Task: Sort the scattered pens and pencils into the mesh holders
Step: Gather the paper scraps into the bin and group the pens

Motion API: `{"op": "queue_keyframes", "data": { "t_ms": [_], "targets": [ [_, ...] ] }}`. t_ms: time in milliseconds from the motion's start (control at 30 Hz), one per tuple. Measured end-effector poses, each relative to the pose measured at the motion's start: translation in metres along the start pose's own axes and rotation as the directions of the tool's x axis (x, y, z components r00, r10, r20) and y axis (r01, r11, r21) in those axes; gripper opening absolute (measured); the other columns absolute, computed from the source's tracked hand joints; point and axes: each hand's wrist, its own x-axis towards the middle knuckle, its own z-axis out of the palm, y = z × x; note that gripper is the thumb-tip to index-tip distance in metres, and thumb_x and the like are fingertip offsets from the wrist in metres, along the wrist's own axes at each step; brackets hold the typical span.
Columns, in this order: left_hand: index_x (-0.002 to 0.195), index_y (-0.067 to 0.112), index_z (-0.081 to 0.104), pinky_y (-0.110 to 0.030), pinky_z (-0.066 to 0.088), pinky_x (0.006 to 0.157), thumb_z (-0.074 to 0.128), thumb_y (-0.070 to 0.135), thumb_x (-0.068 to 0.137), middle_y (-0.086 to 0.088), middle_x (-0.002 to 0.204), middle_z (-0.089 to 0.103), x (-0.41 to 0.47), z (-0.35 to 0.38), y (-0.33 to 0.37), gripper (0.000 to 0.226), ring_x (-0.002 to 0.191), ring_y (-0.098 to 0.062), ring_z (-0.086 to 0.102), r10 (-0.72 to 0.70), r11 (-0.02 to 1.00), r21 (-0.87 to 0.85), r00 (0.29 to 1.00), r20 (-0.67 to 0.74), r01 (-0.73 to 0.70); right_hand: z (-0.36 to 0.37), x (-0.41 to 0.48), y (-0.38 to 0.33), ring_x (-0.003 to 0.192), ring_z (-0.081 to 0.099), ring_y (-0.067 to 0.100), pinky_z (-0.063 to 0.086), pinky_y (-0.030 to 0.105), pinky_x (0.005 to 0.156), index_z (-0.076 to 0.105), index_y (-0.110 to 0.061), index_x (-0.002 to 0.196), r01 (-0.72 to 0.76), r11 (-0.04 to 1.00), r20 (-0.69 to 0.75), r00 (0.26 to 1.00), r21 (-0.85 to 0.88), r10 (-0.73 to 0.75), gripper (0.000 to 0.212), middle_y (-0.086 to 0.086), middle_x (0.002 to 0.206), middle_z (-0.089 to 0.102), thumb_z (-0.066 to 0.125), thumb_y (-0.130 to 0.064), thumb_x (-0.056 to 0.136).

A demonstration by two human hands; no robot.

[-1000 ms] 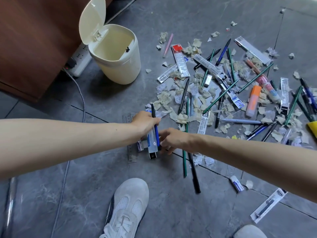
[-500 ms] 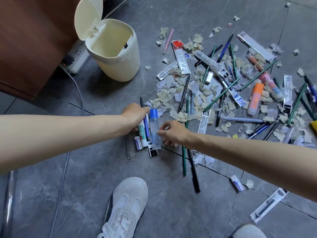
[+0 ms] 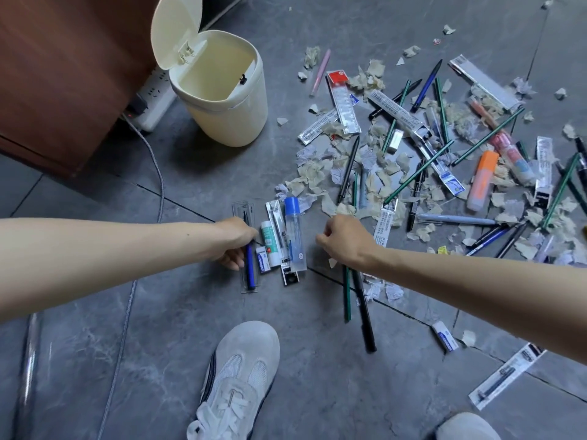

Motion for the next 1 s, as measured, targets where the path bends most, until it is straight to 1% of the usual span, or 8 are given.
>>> {"op": "queue_keyframes", "data": {
  "t_ms": [100,167,333,567,633,733,867,1000],
  "targets": [
    [0.062,0.005,0.053,-0.015,0.037,0.034,0.039,0.033,0.098,-0.009,0.050,0.054,-0.002,-0.008,0.002,0.048,0.032,-0.018,0.048,0.054,0.991,0.125,0.996,-0.064,-0.046,-0.008,-0.011,0.017,0.057,0.050,0.024,0.034,0.027,0.050,0.037,-0.015,0.058,0.029,0.983,-0.078,0.996,-0.179,-0.044,0.033,0.001,0.056,0.044,0.052,-0.026,0.085],
    [0.054,0.008,0.056,-0.016,0.035,0.038,0.039,0.030,0.095,-0.003,0.043,0.054,-0.002,-0.013,0.006,0.050,0.035,-0.018,0.050,0.203,0.948,0.278,0.968,-0.149,-0.156,-0.012,-0.022,0.031,0.058,0.047,0.025,0.032,0.028,0.051,0.032,-0.017,0.058,0.042,0.953,-0.096,0.993,-0.300,-0.074,0.042,-0.002,0.055,0.037,0.056,-0.036,0.086],
    [0.052,0.010,0.050,-0.027,0.040,0.057,0.044,0.022,0.086,-0.007,0.058,0.057,-0.007,-0.001,0.030,0.037,0.055,-0.025,0.051,0.439,0.845,0.411,0.883,-0.168,-0.342,-0.008,-0.045,0.057,0.060,0.047,0.022,0.031,0.028,0.051,0.032,-0.019,0.061,0.003,0.918,0.022,1.000,-0.396,0.007,0.056,-0.002,0.060,0.042,0.068,-0.060,0.075],
    [0.058,0.014,0.038,-0.026,0.029,0.051,0.042,0.020,0.088,-0.004,0.060,0.044,-0.008,0.042,0.055,0.031,0.055,-0.019,0.038,0.601,0.698,0.497,0.799,-0.015,-0.516,0.006,-0.052,0.050,0.068,0.052,0.027,0.033,0.027,0.054,0.034,-0.018,0.061,-0.157,0.972,-0.015,0.988,-0.178,0.156,0.045,-0.003,0.060,0.042,0.072,-0.037,0.075],
    [0.063,0.014,0.042,-0.026,0.028,0.048,0.044,0.021,0.090,-0.002,0.061,0.046,-0.009,0.051,0.064,0.028,0.054,-0.017,0.041,0.641,0.645,0.506,0.766,0.048,-0.572,0.011,-0.056,0.047,0.076,0.057,0.029,0.034,0.027,0.058,0.032,-0.017,0.062,-0.180,0.970,-0.024,0.984,-0.165,0.179,0.038,-0.001,0.066,0.045,0.066,-0.029,0.074],
    [0.084,0.016,0.058,-0.029,0.039,0.055,0.048,0.023,0.090,-0.001,0.084,0.062,-0.010,0.058,0.080,0.013,0.077,-0.019,0.057,0.715,0.557,0.505,0.690,0.113,-0.659,0.018,-0.063,0.043,0.086,0.062,0.031,0.036,0.028,0.062,0.034,-0.017,0.063,-0.212,0.968,-0.031,0.977,-0.133,0.210,0.032,0.007,0.080,0.056,0.062,-0.028,0.075],
    [0.099,0.016,0.061,-0.031,0.043,0.064,0.051,0.018,0.089,0.001,0.085,0.059,-0.007,0.066,0.101,0.014,0.081,-0.020,0.056,0.735,0.463,0.510,0.635,0.237,-0.725,0.004,-0.061,0.047,0.078,0.055,0.030,0.035,0.028,0.062,0.042,-0.016,0.073,-0.248,0.966,-0.069,0.968,-0.076,0.243,0.022,0.011,0.089,0.063,0.055,-0.032,0.082],
    [0.090,0.012,0.059,-0.035,0.050,0.071,0.047,0.018,0.089,-0.007,0.085,0.064,-0.001,0.069,0.106,0.013,0.081,-0.027,0.060,0.757,0.471,0.601,0.646,0.100,-0.646,-0.027,-0.056,0.066,0.075,0.053,0.026,0.037,0.030,0.058,0.047,-0.015,0.084,-0.275,0.960,-0.088,0.956,0.056,0.279,0.019,0.004,0.080,0.057,0.049,-0.031,0.093]
  ]
}}
